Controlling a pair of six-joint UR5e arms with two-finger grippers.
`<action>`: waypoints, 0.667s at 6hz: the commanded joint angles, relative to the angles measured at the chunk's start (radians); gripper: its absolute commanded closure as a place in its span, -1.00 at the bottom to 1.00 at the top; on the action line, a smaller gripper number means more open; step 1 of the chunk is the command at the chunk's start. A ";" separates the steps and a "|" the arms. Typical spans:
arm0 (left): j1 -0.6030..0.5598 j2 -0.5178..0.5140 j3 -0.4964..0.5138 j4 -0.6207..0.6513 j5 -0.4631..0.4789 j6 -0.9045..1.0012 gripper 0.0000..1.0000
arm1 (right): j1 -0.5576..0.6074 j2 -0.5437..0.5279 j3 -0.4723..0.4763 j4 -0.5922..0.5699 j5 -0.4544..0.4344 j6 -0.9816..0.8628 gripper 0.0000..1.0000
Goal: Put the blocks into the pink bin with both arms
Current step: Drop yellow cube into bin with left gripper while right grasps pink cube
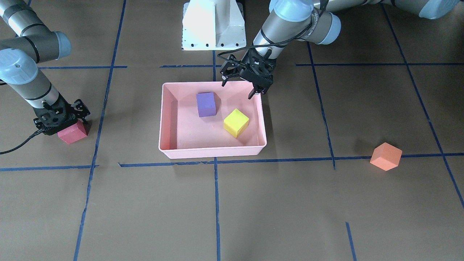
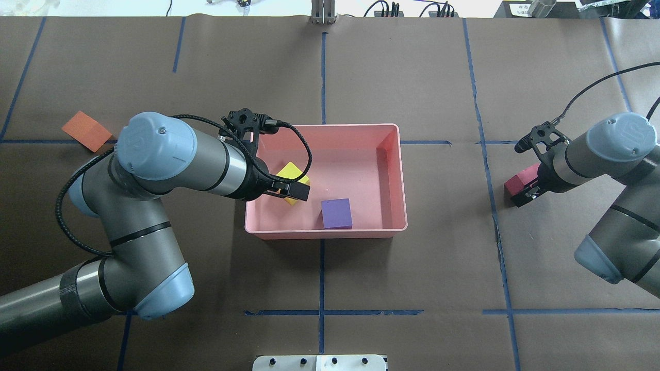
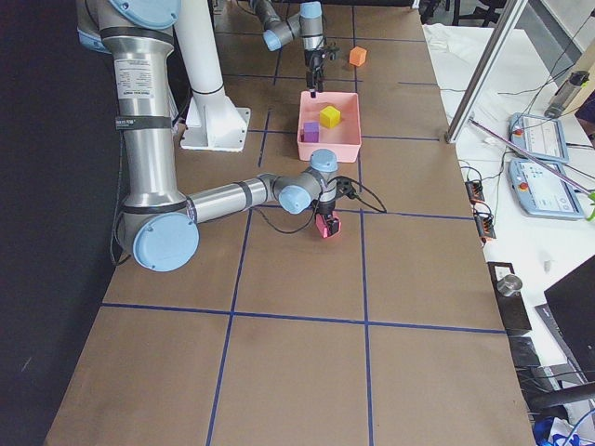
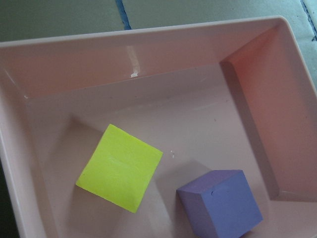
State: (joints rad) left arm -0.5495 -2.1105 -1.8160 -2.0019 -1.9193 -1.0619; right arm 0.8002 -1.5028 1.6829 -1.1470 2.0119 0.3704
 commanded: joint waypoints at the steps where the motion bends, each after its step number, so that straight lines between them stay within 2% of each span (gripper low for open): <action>1: -0.065 0.001 -0.069 0.000 0.000 0.008 -1.00 | 0.023 0.016 0.036 -0.008 0.018 -0.002 1.00; 2: -0.143 0.068 -0.107 -0.002 -0.001 0.084 -1.00 | 0.040 0.033 0.094 -0.014 0.084 0.013 1.00; 3: -0.200 0.166 -0.141 -0.006 -0.006 0.252 -1.00 | 0.037 0.071 0.150 -0.014 0.108 0.116 1.00; 4: -0.251 0.270 -0.143 -0.058 -0.007 0.411 -1.00 | 0.002 0.176 0.156 -0.014 0.116 0.333 1.00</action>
State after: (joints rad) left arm -0.7473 -1.9368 -1.9467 -2.0241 -1.9245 -0.8007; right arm 0.8252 -1.4080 1.8180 -1.1606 2.1125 0.5320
